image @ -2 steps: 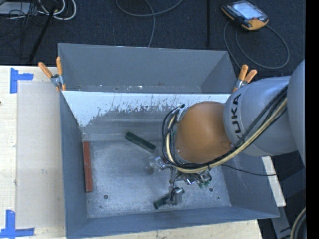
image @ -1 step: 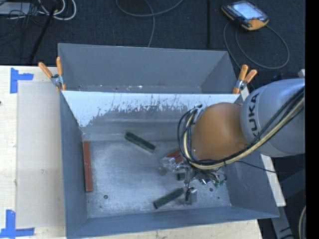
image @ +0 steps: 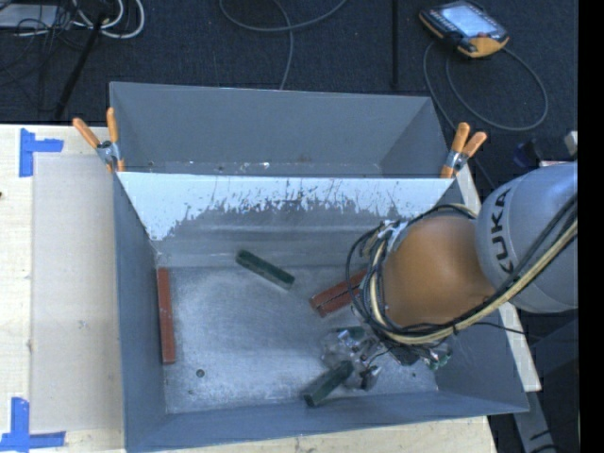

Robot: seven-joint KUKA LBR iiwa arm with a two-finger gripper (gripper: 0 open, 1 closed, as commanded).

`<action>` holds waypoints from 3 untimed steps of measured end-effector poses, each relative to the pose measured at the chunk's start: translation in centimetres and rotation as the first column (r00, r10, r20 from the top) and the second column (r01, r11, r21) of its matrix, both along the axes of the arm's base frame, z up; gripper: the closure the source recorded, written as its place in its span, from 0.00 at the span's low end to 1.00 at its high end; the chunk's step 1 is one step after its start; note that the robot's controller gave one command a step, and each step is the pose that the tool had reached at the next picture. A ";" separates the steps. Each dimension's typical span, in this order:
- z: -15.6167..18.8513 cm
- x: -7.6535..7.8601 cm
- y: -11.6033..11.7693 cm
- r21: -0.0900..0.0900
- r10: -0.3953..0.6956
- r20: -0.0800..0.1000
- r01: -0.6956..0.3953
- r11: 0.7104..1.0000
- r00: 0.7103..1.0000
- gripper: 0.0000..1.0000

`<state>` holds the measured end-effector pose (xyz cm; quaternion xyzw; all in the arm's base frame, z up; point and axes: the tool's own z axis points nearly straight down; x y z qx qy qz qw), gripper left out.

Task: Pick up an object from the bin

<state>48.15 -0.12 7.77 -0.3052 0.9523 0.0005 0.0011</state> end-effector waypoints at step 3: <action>15.0 2.6 4.3 0.000 0.386 0.000 -0.386 0.922 0.922 1.00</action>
Offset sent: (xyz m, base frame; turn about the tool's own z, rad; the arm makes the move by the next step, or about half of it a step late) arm 0.0169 0.0154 -0.0077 -0.3475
